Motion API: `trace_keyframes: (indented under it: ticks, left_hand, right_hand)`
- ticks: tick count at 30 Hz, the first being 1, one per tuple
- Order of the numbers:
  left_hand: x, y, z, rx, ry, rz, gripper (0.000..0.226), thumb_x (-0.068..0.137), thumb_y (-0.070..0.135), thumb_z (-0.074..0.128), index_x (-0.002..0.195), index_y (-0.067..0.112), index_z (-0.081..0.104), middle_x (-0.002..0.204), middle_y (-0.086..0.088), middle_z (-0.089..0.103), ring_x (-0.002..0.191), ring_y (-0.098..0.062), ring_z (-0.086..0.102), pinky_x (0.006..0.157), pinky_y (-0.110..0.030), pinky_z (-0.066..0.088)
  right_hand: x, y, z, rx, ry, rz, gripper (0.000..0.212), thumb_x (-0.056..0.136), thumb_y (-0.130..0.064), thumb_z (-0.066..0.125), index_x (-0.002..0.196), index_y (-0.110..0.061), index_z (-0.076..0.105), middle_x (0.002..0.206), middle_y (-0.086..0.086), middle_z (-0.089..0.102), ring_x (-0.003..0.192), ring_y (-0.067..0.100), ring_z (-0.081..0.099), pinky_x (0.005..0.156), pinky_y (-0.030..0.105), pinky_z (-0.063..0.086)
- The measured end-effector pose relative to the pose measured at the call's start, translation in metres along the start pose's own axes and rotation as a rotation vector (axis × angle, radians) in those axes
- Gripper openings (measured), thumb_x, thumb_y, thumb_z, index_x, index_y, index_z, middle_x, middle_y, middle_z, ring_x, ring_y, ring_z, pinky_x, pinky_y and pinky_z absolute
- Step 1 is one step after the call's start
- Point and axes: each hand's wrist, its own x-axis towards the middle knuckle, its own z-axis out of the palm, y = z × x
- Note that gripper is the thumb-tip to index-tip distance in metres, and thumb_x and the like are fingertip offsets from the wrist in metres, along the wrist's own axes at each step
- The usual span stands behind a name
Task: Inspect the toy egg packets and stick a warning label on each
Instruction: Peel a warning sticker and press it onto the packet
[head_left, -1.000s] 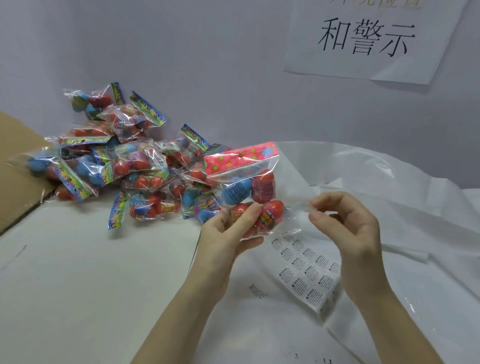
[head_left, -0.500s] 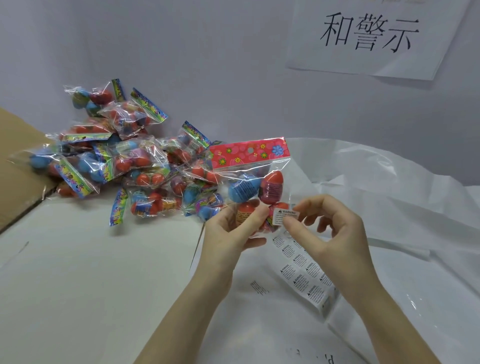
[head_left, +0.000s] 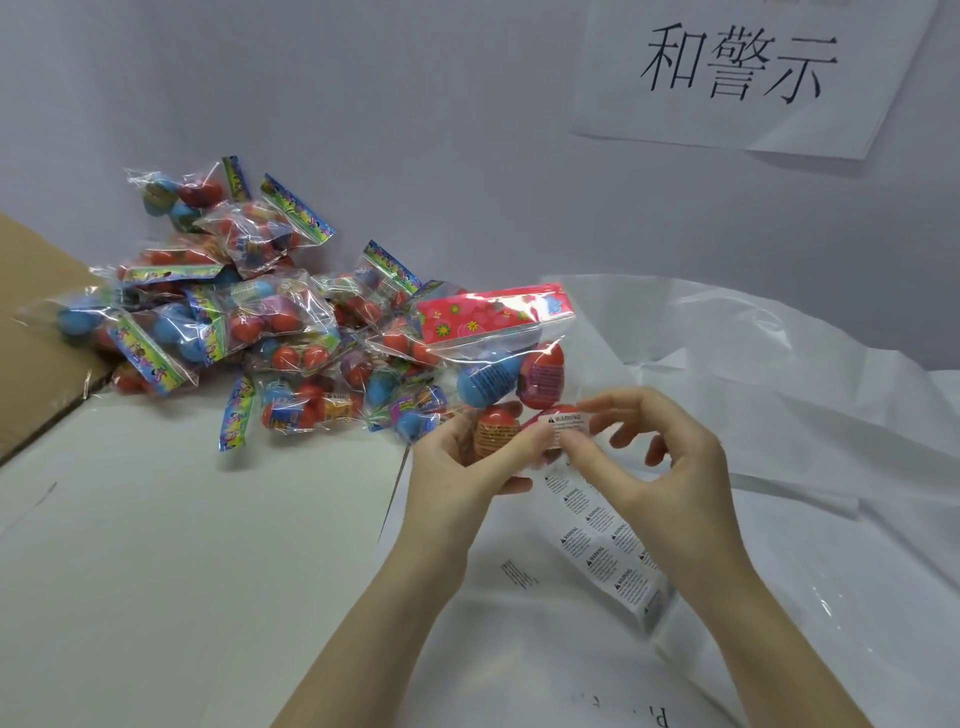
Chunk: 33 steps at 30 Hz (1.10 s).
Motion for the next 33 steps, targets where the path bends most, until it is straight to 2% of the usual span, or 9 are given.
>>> trace_keyframes:
  ticks: [3,12,14,17,19,21,23,28,33]
  left_hand:
    - [-0.001,-0.002,0.002,-0.05,0.007,-0.001,0.024,0.061,0.026,0.072,0.08,0.012,0.069,0.066,0.001,0.072,0.064,-0.009,0.067,0.053,-0.015,0.049]
    - [-0.003,-0.005,0.003,-0.003,-0.06,0.052,0.035,0.052,0.026,0.088,0.081,0.019,0.07,0.071,0.003,0.072,0.066,-0.006,0.065,0.056,-0.016,0.049]
    - [-0.007,-0.006,0.009,0.138,-0.071,0.103,0.035,0.062,0.048,0.072,0.092,0.03,0.065,0.08,0.018,0.071,0.075,0.006,0.063,0.062,-0.012,0.05]
    - [-0.01,-0.012,0.014,0.297,-0.091,0.121,0.05,0.069,0.079,0.047,0.109,0.049,0.046,0.105,0.03,0.061,0.094,0.018,0.053,0.073,-0.001,0.04]
    - [-0.007,-0.015,0.012,0.309,0.026,0.119,0.043,0.073,0.073,0.045,0.106,0.046,0.048,0.111,0.025,0.056,0.098,0.016,0.052,0.074,0.0,0.038]
    - [0.0,-0.018,0.006,0.368,0.207,0.169,0.023,0.084,0.046,0.053,0.105,0.036,0.055,0.109,0.017,0.057,0.101,0.005,0.054,0.08,-0.005,0.038]
    - [0.007,-0.022,-0.004,0.546,0.381,0.225,0.017,0.087,0.026,0.061,0.104,0.027,0.059,0.109,0.01,0.055,0.103,-0.006,0.051,0.086,-0.01,0.035]
    - [0.023,-0.029,-0.032,1.108,0.53,0.06,0.061,0.087,0.044,0.056,0.135,0.008,0.043,0.143,-0.012,0.036,0.13,-0.028,0.031,0.101,-0.04,0.028]
    - [0.032,-0.038,-0.04,1.146,0.5,-0.021,0.05,0.092,0.046,0.047,0.123,0.007,0.052,0.128,-0.014,0.049,0.119,-0.031,0.038,0.094,-0.038,0.031]
  right_hand:
    - [0.003,0.003,0.003,0.195,-0.005,0.237,0.063,0.048,-0.053,0.076,0.105,-0.039,0.054,0.102,-0.015,0.058,0.077,0.002,0.06,0.065,0.012,0.045]
    - [0.008,0.01,-0.014,0.591,-0.391,0.366,0.025,0.066,-0.033,0.064,0.081,-0.018,0.077,0.079,0.005,0.074,0.074,0.016,0.07,0.057,0.021,0.053]
    - [0.011,0.009,-0.016,0.59,-0.264,0.408,0.018,0.069,-0.027,0.065,0.073,-0.015,0.077,0.073,0.004,0.073,0.067,0.014,0.07,0.054,0.019,0.052]
    - [0.019,0.014,-0.026,0.755,0.308,0.446,0.011,0.08,-0.016,0.063,0.075,-0.011,0.072,0.068,-0.004,0.072,0.063,0.007,0.068,0.053,0.016,0.051]
    - [0.026,0.016,-0.042,0.928,0.529,0.385,0.034,0.083,-0.033,0.057,0.107,-0.01,0.063,0.096,-0.007,0.071,0.093,0.009,0.066,0.072,0.025,0.055]
    - [0.03,0.02,-0.057,1.032,0.441,0.466,0.079,0.083,-0.06,0.04,0.142,-0.009,0.029,0.143,0.003,0.042,0.13,0.022,0.041,0.099,0.05,0.041]
    - [0.032,0.02,-0.057,0.976,0.266,0.621,0.089,0.082,-0.065,0.035,0.147,-0.011,0.01,0.153,0.011,0.019,0.137,0.028,0.028,0.105,0.059,0.028]
    - [0.018,0.02,-0.025,0.311,-0.047,0.56,0.061,0.079,-0.03,0.066,0.132,-0.006,0.047,0.125,0.007,0.06,0.114,0.009,0.056,0.103,0.035,0.038]
    - [0.011,0.027,-0.006,-0.004,0.065,0.339,0.031,0.08,-0.026,0.068,0.11,-0.021,0.066,0.109,-0.008,0.063,0.111,0.009,0.054,0.096,0.026,0.039]
